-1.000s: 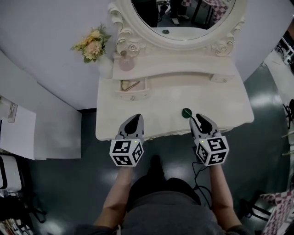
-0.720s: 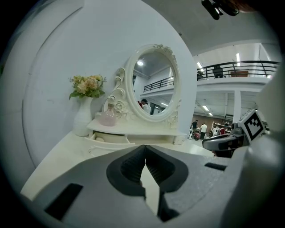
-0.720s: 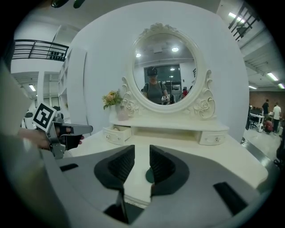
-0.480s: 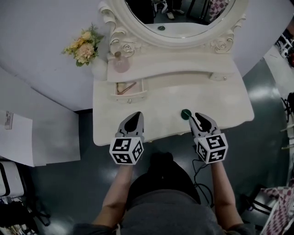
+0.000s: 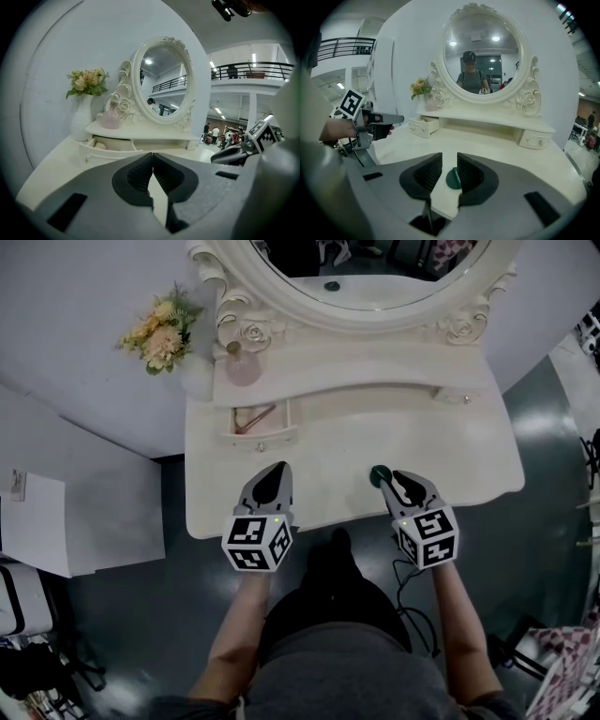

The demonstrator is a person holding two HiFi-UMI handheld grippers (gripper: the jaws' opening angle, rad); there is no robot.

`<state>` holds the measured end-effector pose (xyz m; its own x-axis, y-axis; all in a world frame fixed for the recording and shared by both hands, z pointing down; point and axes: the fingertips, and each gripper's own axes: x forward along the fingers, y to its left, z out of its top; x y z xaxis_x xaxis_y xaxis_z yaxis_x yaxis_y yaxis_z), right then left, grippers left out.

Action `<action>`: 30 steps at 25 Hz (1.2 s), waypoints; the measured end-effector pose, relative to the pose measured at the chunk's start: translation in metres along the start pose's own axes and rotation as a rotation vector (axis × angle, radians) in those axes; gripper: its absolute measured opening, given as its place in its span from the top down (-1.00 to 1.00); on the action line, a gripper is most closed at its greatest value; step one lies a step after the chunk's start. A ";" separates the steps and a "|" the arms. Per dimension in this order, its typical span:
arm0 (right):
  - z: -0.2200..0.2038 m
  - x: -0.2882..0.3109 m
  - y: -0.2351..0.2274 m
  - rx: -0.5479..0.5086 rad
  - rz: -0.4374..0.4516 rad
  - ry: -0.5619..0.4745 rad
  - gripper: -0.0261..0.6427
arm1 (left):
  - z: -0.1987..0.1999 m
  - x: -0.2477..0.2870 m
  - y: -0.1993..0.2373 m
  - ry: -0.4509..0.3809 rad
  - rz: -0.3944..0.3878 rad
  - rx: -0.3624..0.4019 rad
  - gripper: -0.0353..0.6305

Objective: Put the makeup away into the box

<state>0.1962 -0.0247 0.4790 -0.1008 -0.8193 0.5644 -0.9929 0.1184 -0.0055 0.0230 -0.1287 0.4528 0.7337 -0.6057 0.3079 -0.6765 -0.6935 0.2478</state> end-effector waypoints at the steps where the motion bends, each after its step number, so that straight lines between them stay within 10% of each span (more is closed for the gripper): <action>1: -0.002 0.003 -0.001 -0.003 0.007 0.011 0.61 | -0.001 0.002 0.001 0.003 0.004 -0.003 0.88; 30: -0.062 0.063 -0.011 -0.126 0.126 0.367 0.69 | -0.029 0.020 0.020 0.063 0.113 -0.086 0.88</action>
<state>0.2044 -0.0430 0.5659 -0.1694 -0.5420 0.8232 -0.9565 0.2918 -0.0047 0.0223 -0.1431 0.4910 0.6486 -0.6508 0.3946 -0.7597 -0.5846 0.2847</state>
